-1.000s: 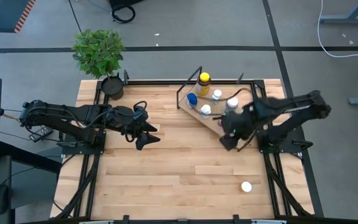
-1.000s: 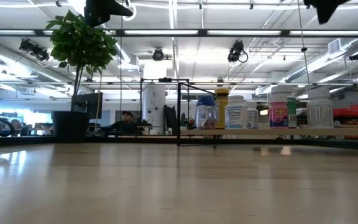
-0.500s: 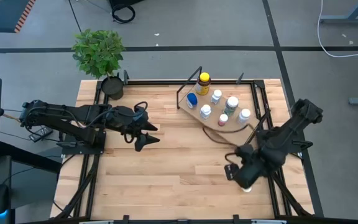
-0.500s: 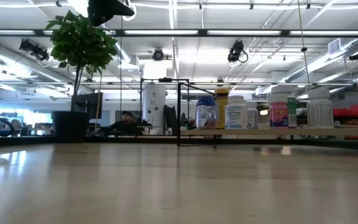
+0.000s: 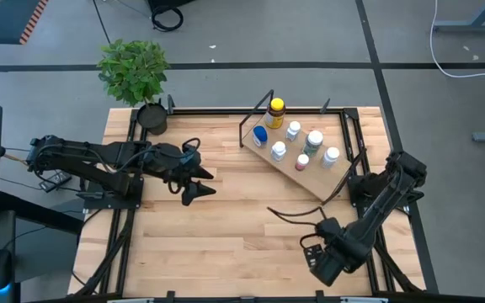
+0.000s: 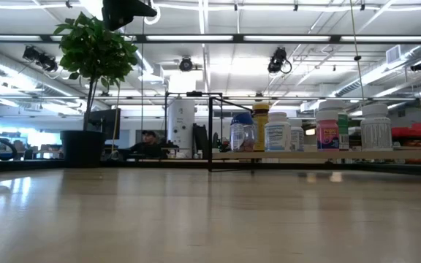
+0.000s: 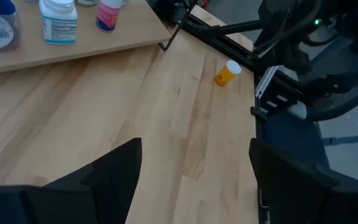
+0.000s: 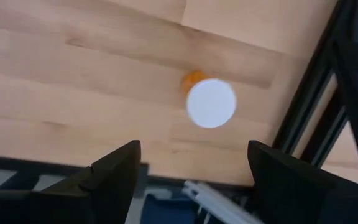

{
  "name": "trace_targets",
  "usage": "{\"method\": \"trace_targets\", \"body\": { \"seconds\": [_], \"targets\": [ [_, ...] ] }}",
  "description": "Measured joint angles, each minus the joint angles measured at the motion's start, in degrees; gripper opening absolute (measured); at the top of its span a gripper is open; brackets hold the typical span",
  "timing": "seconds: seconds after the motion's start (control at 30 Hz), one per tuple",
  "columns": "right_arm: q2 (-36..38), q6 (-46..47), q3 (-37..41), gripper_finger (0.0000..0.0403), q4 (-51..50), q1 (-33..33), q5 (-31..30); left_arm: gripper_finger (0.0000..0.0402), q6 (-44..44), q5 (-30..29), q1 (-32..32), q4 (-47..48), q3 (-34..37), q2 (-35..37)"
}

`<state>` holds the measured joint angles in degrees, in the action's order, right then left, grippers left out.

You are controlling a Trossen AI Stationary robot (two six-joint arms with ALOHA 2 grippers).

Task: Pick and place medicine bottles onto shelf by color
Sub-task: Put the orange medicine bottle on the shelf

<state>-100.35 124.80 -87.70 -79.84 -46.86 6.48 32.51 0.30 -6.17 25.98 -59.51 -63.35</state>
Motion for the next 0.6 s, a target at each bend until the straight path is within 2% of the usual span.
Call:
{"method": "trace_targets", "body": {
  "seconds": [0.17, 0.4, 0.6],
  "targets": [
    [-0.2, 1.2, 4.8, 0.0303, 1.6, -2.5, -0.5, 0.0302, 3.1, 0.0, 0.0, -0.1, 0.0, 0.0],
    [2.3, 0.7, 17.2, 0.0303, 16.8, -4.1, -0.5, 0.0302, 7.6, 0.0, -0.1, -2.2, 0.0, 0.0],
    [2.7, 0.6, 20.3, 0.0303, 18.3, -5.7, -1.8, 0.0302, 13.1, 0.0, -0.9, -2.2, 0.0, 0.0]
  ]
}}
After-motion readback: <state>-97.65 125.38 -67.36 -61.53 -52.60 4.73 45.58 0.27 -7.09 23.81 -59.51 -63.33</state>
